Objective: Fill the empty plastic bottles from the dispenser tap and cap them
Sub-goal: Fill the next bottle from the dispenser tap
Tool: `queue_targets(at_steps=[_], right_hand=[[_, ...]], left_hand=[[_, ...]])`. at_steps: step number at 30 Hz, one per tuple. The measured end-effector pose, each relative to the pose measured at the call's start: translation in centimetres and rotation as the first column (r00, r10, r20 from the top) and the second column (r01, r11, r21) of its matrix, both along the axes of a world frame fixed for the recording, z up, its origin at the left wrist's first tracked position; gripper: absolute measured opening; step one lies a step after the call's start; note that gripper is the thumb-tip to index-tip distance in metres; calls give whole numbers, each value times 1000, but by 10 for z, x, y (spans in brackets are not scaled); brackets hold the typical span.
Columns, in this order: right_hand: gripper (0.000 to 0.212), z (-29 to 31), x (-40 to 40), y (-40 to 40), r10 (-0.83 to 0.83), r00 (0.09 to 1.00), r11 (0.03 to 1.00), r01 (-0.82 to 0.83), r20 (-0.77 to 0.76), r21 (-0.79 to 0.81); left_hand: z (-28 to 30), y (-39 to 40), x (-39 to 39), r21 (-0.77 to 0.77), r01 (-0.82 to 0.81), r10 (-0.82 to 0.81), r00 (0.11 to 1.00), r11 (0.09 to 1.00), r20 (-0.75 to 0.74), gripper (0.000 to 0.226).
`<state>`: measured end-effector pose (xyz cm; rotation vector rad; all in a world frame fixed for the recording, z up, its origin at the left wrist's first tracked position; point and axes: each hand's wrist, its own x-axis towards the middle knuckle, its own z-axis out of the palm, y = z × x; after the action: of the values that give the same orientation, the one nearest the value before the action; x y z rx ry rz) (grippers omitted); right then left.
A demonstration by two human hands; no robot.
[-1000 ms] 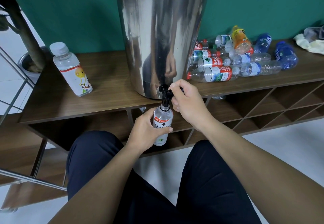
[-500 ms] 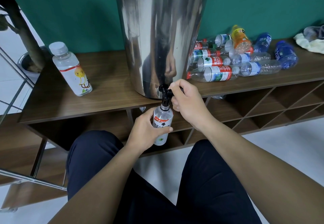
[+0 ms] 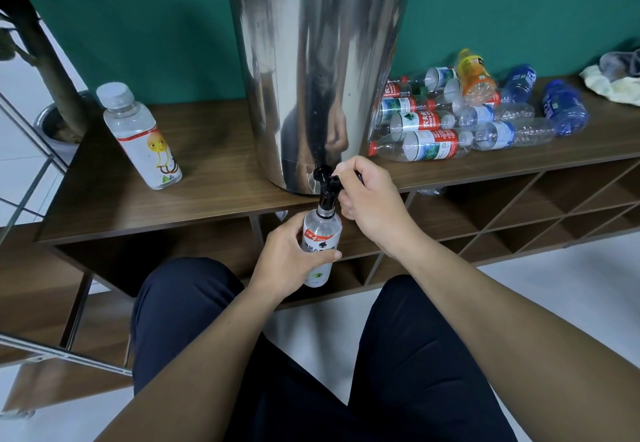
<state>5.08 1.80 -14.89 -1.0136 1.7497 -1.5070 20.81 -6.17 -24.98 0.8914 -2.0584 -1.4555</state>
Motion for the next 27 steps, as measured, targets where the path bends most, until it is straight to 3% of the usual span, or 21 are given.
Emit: queue_targets(at_steps=[27], right_hand=[[28, -1, 0, 0, -6, 1000, 1000, 6, -11, -2]], left_hand=[[1, 0, 1, -7, 1, -1, 1000, 1000, 19, 71]])
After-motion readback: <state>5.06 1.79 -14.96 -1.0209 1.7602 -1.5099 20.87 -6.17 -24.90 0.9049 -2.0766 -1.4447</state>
